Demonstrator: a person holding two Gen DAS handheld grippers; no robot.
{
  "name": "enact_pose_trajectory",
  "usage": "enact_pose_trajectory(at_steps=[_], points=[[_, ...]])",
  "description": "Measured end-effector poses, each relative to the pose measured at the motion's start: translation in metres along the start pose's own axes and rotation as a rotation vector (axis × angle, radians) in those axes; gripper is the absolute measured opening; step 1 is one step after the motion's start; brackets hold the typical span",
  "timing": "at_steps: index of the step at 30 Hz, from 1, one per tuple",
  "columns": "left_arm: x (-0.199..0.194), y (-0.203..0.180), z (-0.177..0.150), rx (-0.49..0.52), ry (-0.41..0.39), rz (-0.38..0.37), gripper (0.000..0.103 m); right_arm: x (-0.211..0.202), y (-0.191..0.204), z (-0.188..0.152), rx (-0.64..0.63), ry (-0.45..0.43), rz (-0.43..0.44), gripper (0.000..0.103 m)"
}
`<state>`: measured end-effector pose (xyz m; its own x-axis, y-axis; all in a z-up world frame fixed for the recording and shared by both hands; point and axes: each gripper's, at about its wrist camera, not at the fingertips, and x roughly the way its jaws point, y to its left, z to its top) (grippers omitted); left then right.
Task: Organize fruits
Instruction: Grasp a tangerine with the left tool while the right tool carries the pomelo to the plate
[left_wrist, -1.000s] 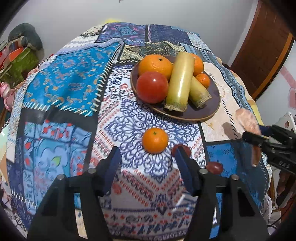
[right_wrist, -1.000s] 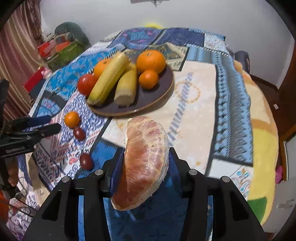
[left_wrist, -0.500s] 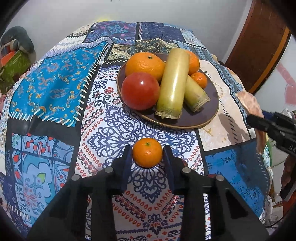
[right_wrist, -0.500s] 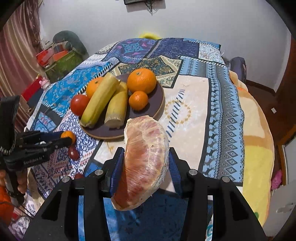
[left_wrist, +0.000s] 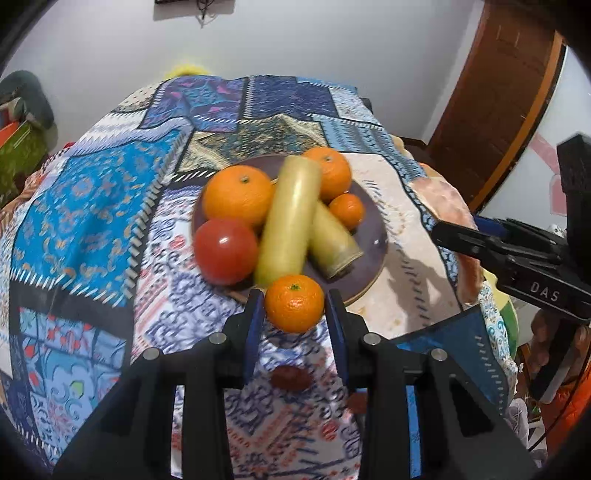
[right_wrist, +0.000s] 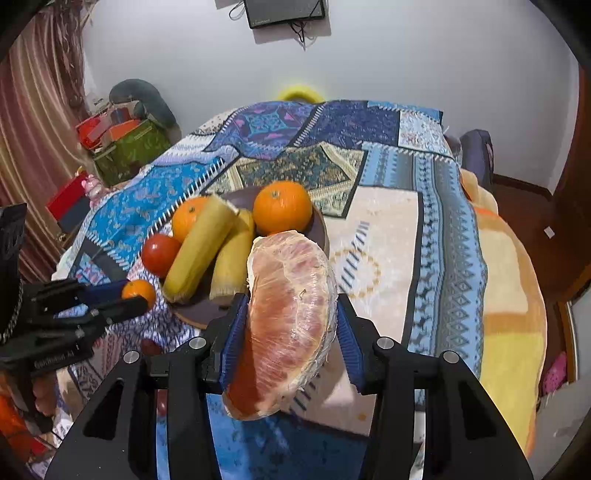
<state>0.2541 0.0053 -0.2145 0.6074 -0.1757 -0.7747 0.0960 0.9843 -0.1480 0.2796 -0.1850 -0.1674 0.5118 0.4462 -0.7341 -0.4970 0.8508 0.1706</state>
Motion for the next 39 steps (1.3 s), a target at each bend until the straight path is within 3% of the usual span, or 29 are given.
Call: enact_pose_trajectory(at_steps=[9,24,33,39], points=[[0.023,-0.014,0.010,0.023,0.021,-0.017,0.034,0.018,0.008,0.020,-0.033,-0.021,0.018,0.043],[0.044,-0.018,0.010,0.038,0.056,-0.059,0.034,0.058,0.017,0.023,-0.049,0.035,0.049,0.043],[0.041,-0.019,0.007,0.041,0.066,-0.049,0.035,0.048,0.010,0.024,-0.032,0.023,0.046,0.043],[0.022,-0.016,0.005,0.024,0.035,-0.027,0.043,0.034,0.012,0.019,-0.045,0.025,0.035,0.043]])
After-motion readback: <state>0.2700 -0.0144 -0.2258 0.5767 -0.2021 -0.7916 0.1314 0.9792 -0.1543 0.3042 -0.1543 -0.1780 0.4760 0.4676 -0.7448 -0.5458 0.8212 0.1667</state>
